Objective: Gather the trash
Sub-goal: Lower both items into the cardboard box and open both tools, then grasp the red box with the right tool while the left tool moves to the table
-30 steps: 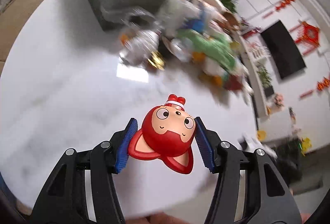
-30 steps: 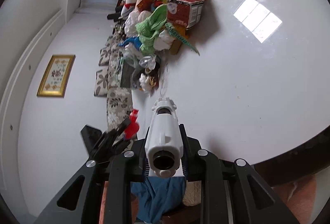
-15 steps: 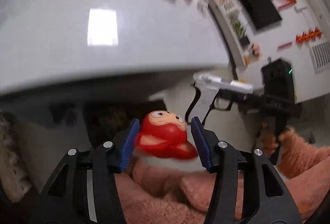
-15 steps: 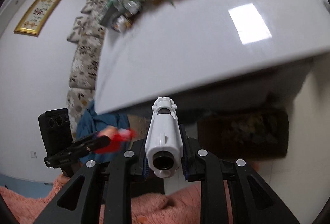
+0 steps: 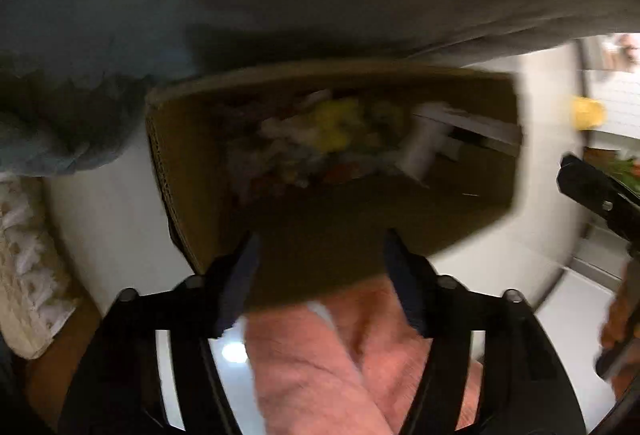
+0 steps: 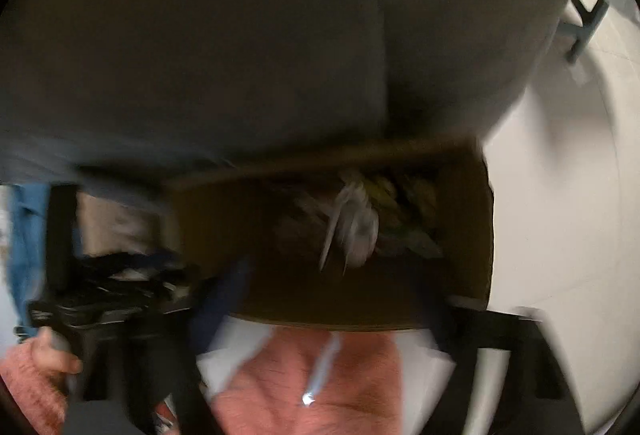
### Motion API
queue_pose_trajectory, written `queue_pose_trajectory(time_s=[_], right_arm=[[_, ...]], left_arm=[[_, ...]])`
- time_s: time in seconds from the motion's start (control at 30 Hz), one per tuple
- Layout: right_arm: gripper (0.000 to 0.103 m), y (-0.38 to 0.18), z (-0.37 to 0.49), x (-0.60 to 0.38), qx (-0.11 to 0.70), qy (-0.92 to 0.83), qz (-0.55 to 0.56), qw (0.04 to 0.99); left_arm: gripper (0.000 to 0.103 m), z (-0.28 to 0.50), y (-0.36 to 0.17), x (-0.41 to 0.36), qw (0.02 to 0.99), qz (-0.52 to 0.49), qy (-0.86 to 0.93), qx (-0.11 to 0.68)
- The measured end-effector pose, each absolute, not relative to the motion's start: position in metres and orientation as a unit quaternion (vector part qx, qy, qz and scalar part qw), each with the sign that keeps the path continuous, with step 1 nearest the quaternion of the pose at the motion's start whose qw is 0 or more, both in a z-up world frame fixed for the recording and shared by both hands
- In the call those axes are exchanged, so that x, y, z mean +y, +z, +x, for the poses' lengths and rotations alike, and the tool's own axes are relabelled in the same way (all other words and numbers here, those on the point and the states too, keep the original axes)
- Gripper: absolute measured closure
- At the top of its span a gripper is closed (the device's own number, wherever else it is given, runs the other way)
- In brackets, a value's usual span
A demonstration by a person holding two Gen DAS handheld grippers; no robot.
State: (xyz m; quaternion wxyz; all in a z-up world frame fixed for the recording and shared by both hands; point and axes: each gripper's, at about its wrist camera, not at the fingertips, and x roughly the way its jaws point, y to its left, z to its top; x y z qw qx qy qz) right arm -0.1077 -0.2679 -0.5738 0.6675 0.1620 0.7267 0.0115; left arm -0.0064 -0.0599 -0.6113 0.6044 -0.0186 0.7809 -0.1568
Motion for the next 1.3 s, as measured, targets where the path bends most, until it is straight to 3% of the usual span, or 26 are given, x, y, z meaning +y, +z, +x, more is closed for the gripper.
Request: queue_pose_trajectory(time_s=[0.1,0.2,0.33,0.4,0.47,0.8,1.0,1.3], right_arm=[[0.026,-0.586,-0.116,-0.28,0.716,-0.011,0.19,0.672],[0.021,-0.579,-0.123,-0.289,0.713,-0.015,0.21,0.669],[0.016,-0.544,-0.124,-0.29,0.701,-0.007,0.223,0.677],[0.008,-0.518,-0.122,-0.287,0.695,0.003,0.231,0.681],[0.008,-0.487,-0.121,-0.282,0.688,0.022,0.239,0.685],[0.007,-0.321,-0.095,-0.234,0.597,0.15,0.208,0.76],[0.007,-0.242,-0.017,-0.224,0.5,0.17,0.177,0.831],[0.007,-0.257,0.136,-0.272,0.459,0.091,0.461,0.754]], left_arm=[[0.032,-0.014,-0.64,-0.054,0.587,-0.014,-0.127,0.8],[0.031,-0.028,-0.639,-0.045,0.586,-0.002,-0.117,0.802],[0.025,-0.032,-0.611,-0.043,0.59,0.018,-0.108,0.8],[0.022,-0.032,-0.584,-0.04,0.598,0.017,-0.11,0.793],[0.012,-0.033,-0.558,-0.04,0.606,0.014,-0.117,0.787],[0.012,-0.037,-0.419,-0.036,0.658,0.009,-0.152,0.737],[0.012,-0.044,-0.345,-0.018,0.739,0.0,-0.145,0.658],[0.012,-0.043,-0.301,0.013,0.788,-0.015,-0.085,0.609]])
